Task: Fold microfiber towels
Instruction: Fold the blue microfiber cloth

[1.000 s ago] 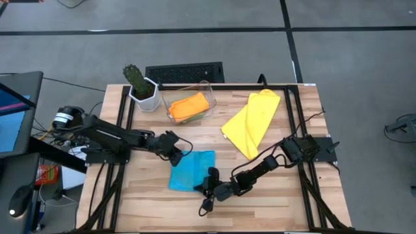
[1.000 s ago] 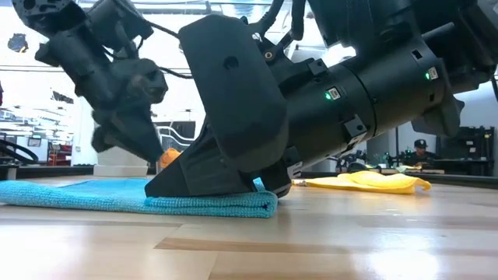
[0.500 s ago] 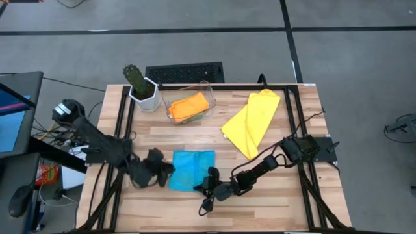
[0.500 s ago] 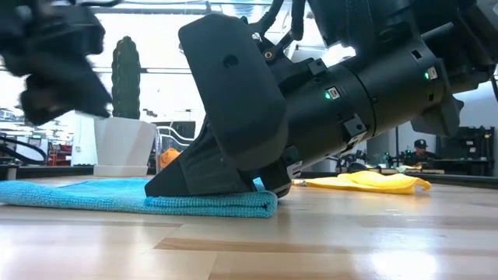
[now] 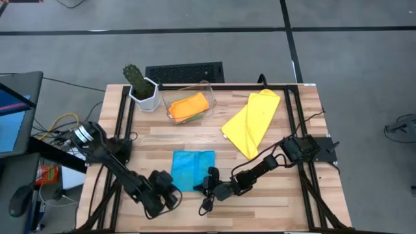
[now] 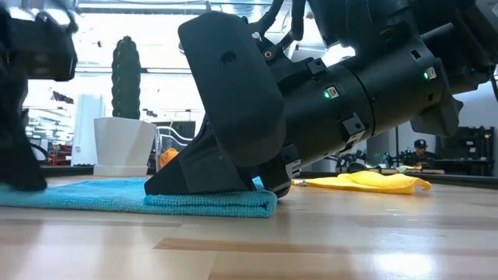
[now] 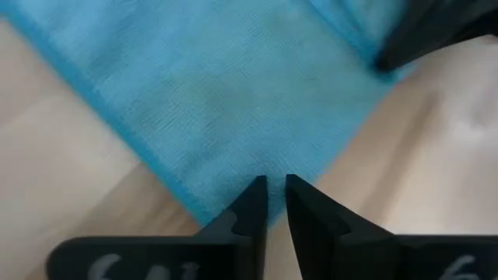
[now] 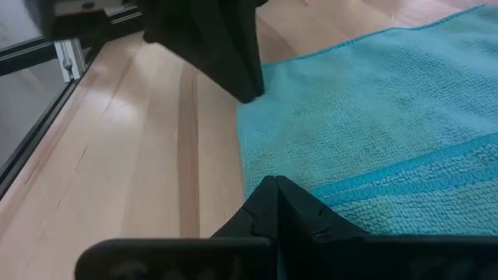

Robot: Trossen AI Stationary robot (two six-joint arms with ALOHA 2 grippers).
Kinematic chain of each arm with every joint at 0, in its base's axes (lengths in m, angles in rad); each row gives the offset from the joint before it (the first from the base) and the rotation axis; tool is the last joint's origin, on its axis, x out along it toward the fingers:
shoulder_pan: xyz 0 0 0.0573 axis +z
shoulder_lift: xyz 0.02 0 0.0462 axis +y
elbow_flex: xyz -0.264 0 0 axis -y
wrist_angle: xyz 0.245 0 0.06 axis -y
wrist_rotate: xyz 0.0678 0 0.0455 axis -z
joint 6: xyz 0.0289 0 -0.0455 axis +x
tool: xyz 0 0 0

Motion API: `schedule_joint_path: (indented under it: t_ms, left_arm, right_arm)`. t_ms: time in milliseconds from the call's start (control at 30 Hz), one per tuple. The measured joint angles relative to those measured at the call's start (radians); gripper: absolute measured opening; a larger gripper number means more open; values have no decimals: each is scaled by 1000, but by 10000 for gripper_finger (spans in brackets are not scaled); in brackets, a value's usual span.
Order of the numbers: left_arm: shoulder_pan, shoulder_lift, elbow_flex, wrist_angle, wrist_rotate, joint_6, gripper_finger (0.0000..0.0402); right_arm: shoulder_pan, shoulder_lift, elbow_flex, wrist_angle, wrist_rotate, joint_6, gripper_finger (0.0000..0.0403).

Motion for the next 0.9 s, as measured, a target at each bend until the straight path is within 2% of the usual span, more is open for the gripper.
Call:
schedule_joint_path:
  t_ms: [133, 300, 400, 467, 567, 700, 900]
  left_arm:
    - [-2, 76, 54, -32, -7, -31, 27]
    - [-13, 93, 47, -52, -3, -81, 12]
    - [-15, 57, 51, -170, 94, -89, 3]
    - [-28, 19, 45, -262, 121, -107, 3]
    - [-34, -62, 35, -333, 111, -135, 9]
    - [-34, -172, 40, -362, 22, -196, 22]
    - [-51, -168, 39, -338, 26, -255, 79]
  right_arm:
    - [0, 0, 0, 3, 0, 2, 28]
    - [0, 0, 0, 3, 0, 5, 25]
    - [0, 0, 0, 7, 0, 6, 24]
    - [0, 0, 0, 7, -1, 6, 24]
    - [5, 1, 0, 7, -1, 6, 27]
    - [4, 1, 0, 14, 0, 6, 27]
    - [-2, 1, 0, 24, -2, 2, 26]
